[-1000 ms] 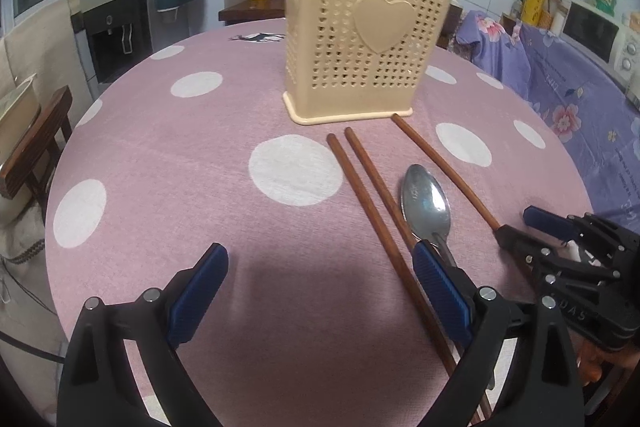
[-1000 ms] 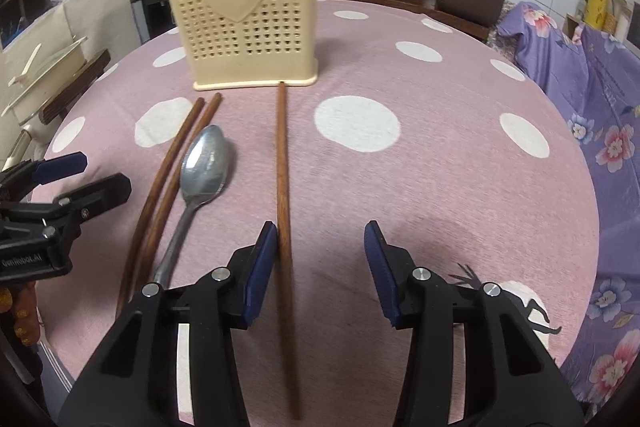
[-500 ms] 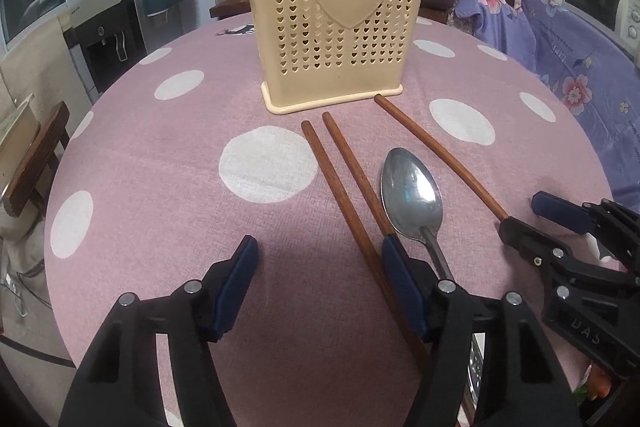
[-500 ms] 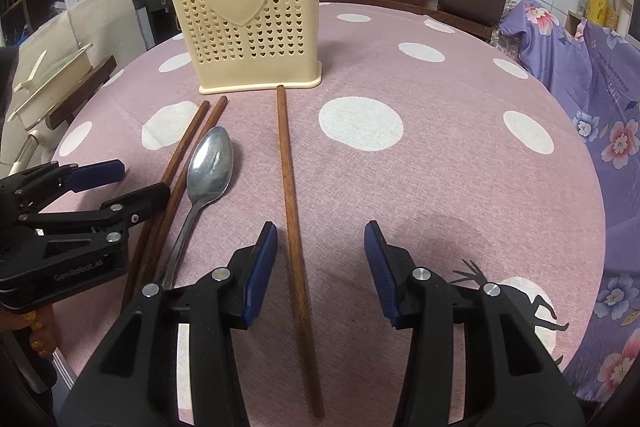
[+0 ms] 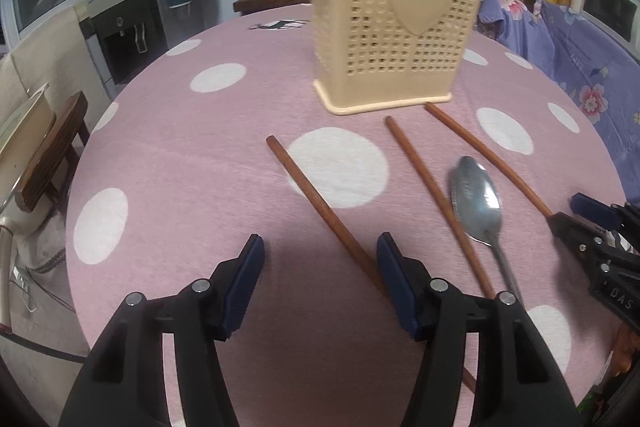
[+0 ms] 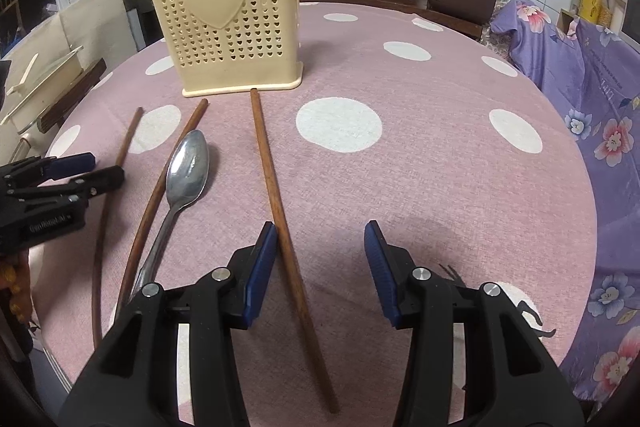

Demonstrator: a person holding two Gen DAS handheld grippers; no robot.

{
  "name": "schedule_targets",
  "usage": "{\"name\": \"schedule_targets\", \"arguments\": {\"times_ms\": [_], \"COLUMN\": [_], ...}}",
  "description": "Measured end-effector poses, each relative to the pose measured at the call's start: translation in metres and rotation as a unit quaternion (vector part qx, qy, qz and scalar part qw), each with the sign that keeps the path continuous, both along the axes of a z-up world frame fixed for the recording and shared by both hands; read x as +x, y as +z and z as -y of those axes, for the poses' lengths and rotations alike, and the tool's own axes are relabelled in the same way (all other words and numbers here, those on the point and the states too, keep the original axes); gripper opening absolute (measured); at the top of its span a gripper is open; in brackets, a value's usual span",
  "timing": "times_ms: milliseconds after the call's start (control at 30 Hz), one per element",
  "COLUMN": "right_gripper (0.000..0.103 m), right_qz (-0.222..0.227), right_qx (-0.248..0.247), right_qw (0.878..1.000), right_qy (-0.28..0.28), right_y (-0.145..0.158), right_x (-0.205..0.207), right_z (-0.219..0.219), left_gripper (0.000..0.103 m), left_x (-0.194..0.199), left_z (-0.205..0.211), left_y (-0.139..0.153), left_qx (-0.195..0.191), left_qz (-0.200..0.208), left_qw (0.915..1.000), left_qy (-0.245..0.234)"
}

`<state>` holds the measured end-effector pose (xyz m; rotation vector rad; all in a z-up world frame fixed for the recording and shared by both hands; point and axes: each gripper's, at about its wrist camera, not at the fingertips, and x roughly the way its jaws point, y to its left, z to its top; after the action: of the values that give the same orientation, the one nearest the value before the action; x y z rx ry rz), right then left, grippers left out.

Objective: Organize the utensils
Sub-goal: 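Position both open tools over two loose wooden chopsticks, then close the left tool on a wooden chopstick while the right tool closes on another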

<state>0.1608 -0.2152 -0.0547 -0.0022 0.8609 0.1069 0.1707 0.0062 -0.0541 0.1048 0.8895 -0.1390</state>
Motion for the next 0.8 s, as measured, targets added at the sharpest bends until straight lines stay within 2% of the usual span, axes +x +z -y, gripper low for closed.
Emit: {"name": "schedule_targets", "arguments": {"times_ms": [167, 400, 500, 667, 800], "right_gripper": [0.046, 0.046, 0.046, 0.030, 0.027], "right_qz": [-0.002, 0.003, 0.012, -0.008, -0.020], "right_qx": [0.007, 0.014, 0.009, 0.022, 0.015], "right_qw": [1.000, 0.997, 0.995, 0.991, 0.989], "right_qy": [0.023, 0.075, 0.095, 0.133, 0.145], "right_y": [0.003, 0.017, 0.025, 0.025, 0.020], "right_x": [0.005, 0.033, 0.048, 0.081, 0.102], "right_z": [-0.006, -0.018, -0.025, -0.035, -0.044], "left_gripper": [0.058, 0.058, 0.052, 0.041, 0.037], "left_x": [0.005, 0.025, 0.037, 0.053, 0.059], "left_z": [-0.006, -0.016, -0.020, -0.018, -0.008], "left_y": [0.001, 0.003, 0.004, 0.005, 0.004], "left_qx": [-0.008, -0.044, -0.056, -0.058, -0.043], "left_qz": [-0.001, -0.008, -0.015, -0.022, -0.022], "left_qw": [1.0000, 0.9989, 0.9982, 0.9979, 0.9988], "left_qy": [0.001, 0.012, 0.016, 0.018, 0.006]}}
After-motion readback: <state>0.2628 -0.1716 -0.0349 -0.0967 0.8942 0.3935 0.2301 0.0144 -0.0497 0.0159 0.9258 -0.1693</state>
